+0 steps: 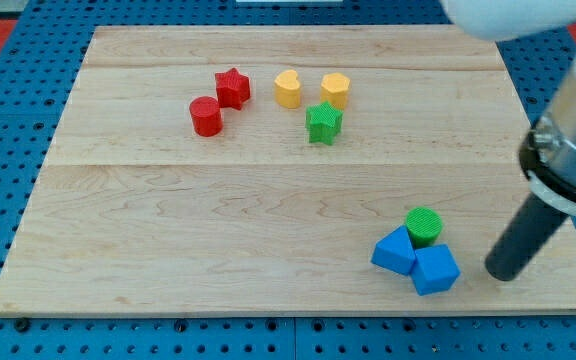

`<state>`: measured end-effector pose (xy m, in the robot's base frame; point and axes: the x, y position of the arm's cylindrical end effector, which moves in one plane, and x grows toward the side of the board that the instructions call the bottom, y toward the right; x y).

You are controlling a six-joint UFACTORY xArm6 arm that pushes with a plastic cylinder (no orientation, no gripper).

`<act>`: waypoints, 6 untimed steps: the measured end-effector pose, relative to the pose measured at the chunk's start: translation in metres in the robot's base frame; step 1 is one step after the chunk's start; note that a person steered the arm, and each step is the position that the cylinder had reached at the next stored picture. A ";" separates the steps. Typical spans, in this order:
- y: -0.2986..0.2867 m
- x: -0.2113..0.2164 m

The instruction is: Move the blue cube along with blue triangle towards the center left

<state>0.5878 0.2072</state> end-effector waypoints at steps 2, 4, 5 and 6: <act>-0.067 0.004; -0.155 -0.047; -0.198 -0.071; -0.236 -0.080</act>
